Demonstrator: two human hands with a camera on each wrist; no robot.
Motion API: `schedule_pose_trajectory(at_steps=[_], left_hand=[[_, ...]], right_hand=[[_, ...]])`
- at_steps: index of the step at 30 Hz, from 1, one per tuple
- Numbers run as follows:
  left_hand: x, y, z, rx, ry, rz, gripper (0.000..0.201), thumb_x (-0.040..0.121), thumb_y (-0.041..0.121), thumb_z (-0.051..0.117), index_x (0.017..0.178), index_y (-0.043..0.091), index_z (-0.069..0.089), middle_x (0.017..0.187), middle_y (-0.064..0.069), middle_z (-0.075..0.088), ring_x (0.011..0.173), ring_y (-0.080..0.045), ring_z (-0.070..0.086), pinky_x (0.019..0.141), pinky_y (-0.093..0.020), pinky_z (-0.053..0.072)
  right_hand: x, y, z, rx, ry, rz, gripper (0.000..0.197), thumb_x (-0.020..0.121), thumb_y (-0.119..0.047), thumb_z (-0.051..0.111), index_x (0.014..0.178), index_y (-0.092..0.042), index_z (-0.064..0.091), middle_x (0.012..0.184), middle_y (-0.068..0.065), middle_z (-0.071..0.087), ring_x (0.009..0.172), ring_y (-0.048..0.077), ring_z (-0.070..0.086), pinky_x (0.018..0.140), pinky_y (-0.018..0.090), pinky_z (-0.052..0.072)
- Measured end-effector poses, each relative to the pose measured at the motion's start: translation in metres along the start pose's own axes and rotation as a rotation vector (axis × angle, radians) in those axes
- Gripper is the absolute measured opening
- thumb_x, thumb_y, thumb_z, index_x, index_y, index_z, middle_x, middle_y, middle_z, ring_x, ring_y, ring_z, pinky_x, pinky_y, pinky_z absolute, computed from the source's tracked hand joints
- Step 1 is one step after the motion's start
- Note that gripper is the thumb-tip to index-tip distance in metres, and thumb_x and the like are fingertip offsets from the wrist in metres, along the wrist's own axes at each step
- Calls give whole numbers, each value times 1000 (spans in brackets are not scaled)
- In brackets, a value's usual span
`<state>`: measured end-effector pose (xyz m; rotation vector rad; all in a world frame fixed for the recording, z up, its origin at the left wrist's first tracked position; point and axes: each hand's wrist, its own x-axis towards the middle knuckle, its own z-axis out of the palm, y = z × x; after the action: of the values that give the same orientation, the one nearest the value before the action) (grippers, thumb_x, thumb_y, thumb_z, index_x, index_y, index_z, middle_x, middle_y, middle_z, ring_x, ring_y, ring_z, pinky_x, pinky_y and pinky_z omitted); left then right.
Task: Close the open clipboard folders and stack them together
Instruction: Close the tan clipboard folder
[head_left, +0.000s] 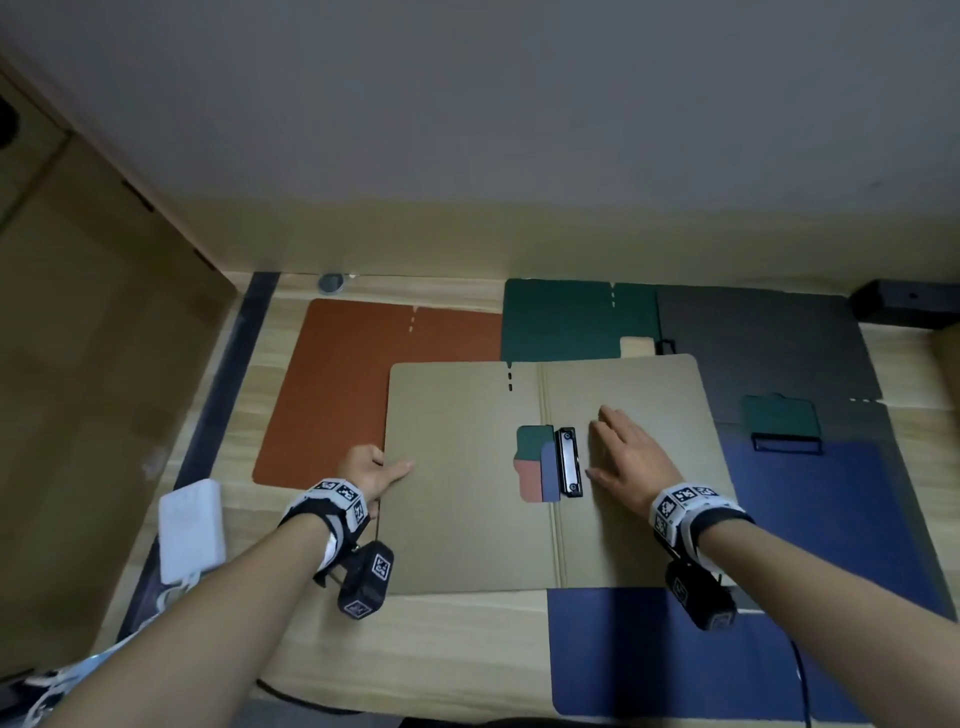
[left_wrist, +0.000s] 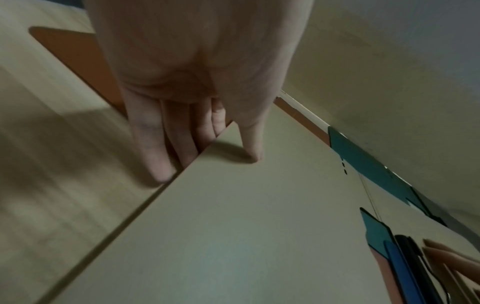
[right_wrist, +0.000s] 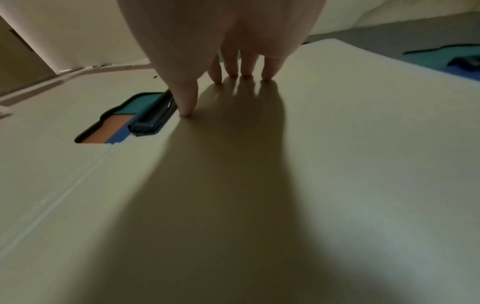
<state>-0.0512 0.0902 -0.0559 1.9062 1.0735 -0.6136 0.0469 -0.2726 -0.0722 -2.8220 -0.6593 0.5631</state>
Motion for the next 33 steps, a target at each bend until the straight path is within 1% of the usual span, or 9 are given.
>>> schedule_pose_trajectory(at_steps=[3,8,11,14,17,21,25,29,33], left_hand=[[-11,-9,4,63,-5,-53,44,70,41,82,81,11,51,78,-13,65,67,-28,63,52,-34,51],[-12,-34,11,145,-41,-18,73,41,49,91,96,12,61,99,-8,72,89,-28,70,80,-42,58],[-55,-12,3,320,96,109,49,67,41,83,100,11,60,98,-2,66,94,-26,64,84,-38,53],[-95,16,-7,369,147,222,37,74,38,79,91,14,56,90,-1,64,85,-22,62,77,-36,52],[-124,48,-11,336,105,372,27,78,30,76,81,21,50,83,2,63,74,-15,59,64,-31,49],[-165,93,5,267,-28,568,14,82,19,66,90,21,54,88,3,68,77,-15,67,64,-31,56],[-191,130,45,335,-7,702,21,81,39,56,78,19,50,68,0,58,55,-16,49,53,-26,39],[-200,154,91,411,-3,784,45,83,67,40,81,23,53,65,5,59,57,-18,50,58,-31,37],[-195,168,132,408,-90,789,54,85,72,29,79,25,55,75,3,63,74,-22,60,71,-34,46]], right_hand=[[-1,-6,12,18,-33,42,81,90,-44,57,154,-16,15,164,4,2,151,23,5,122,39,12],[3,-15,11,-26,-54,63,82,92,-39,56,154,-12,9,164,9,1,150,29,4,122,43,17],[2,-16,1,4,-91,64,84,92,-39,57,154,-12,8,163,9,-1,151,29,3,121,39,11],[-8,-15,-18,125,-75,62,83,89,-38,61,153,-14,14,163,6,6,150,26,11,120,37,14],[-28,-6,-33,185,-19,66,76,92,-34,58,153,-16,17,163,5,13,148,23,21,119,36,20],[-59,16,-52,249,-1,123,61,95,-32,51,150,-15,29,159,5,25,145,22,28,118,36,23],[-85,39,-70,358,63,188,43,95,-30,49,136,-16,48,141,4,50,124,21,52,105,36,41],[-104,60,-84,548,119,243,32,95,-32,52,121,-16,62,119,2,67,103,18,63,94,37,49],[-118,72,-94,861,156,276,29,96,-34,47,106,-13,65,99,7,71,80,17,67,80,39,51]])
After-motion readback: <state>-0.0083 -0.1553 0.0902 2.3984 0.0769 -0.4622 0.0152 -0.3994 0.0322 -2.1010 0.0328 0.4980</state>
